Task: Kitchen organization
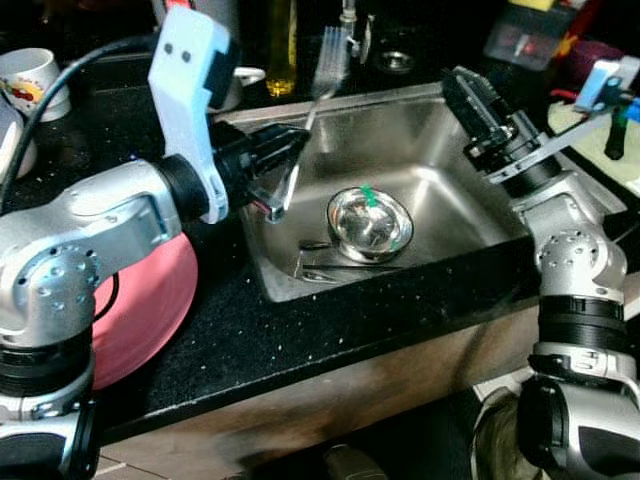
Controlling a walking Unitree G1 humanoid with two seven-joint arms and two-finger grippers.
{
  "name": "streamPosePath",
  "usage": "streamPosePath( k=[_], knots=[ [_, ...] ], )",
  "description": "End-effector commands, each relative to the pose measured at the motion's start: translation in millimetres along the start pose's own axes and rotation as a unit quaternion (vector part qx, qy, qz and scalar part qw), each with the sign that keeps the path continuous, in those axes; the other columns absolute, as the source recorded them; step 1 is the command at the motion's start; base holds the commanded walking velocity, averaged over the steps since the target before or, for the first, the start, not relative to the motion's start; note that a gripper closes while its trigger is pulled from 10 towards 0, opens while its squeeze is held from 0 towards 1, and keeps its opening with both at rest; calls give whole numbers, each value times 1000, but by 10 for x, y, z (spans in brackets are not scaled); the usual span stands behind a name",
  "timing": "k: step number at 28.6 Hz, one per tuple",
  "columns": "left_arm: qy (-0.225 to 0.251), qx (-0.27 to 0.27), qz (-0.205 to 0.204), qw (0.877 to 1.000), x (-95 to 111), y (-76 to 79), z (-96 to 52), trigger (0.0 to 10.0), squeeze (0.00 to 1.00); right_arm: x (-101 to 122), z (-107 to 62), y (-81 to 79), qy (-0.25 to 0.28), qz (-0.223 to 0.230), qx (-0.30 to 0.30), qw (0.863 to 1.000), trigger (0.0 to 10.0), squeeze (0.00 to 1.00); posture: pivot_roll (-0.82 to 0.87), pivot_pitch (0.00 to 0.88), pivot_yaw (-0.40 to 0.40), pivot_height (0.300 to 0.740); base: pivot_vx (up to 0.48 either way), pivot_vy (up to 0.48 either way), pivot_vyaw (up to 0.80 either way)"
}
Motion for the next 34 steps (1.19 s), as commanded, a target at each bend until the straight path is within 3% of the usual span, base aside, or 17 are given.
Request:
streamPosePath(
  k=[1, 7, 14, 19, 22, 26, 28, 34],
  knots=[
    [-10, -11, 13, 1000, -47, 12, -1, 10000, 0, -6, -7, 21, -3, -10, -8, 1000, 10000, 0, 57, 109, -6, 740, 0, 0, 0],
    [-47, -13, 42, 998, -208, -17, 67, 10000, 0, 14, -18, 56, -3, -19, -19, 1000, 10000, 0, 55, 112, -3, 740, 0, 0, 0],
    [-39, -47, 84, 995, -333, 29, 360, 10000, 0, 81, -41, 124, 7, -33, -49, 998, 10000, 0, 48, 120, 2, 740, 0, 0, 0],
    [-41, -57, 91, 993, -398, 31, 459, 10000, 0, 117, -58, 137, 13, -36, -56, 998, 10000, 0, 44, 123, 5, 740, 0, 0, 0],
    [-58, -88, 92, 990, -554, 64, 620, 10000, 0, 161, -84, 151, 18, -42, -64, 997, 10000, 0, 43, 130, 9, 740, 0, 0, 0],
    [-66, -103, 99, 988, -610, 86, 667, 10000, 0, 171, -87, 154, 20, -43, -66, 997, 10000, 0, 43, 132, 12, 740, 0, 0, 0],
    [-86, -128, 118, 981, -712, 131, 741, 10000, 0, 173, -87, 107, 18, -42, -45, 998, 10000, 0, 43, 133, 13, 740, 0, 0, 0],
    [-88, -137, 127, 978, -747, 138, 813, 10000, 0, 131, -103, -16, 3, -40, 0, 999, 10000, 0, 40, 134, 17, 740, 0, 0, 0]
  ],
)
Point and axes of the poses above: a point about 5 cm out from each wrist's last joint towards the gripper, its own z axis pointing out of the wrist towards the gripper, its own x axis along the axis of the wrist's last joint, y = z × x, the point moved 1 cm from there along z, pointing out of the wrist towards the gripper, and after that the axes turned 11 degrees about z, right-handed, at the moved point
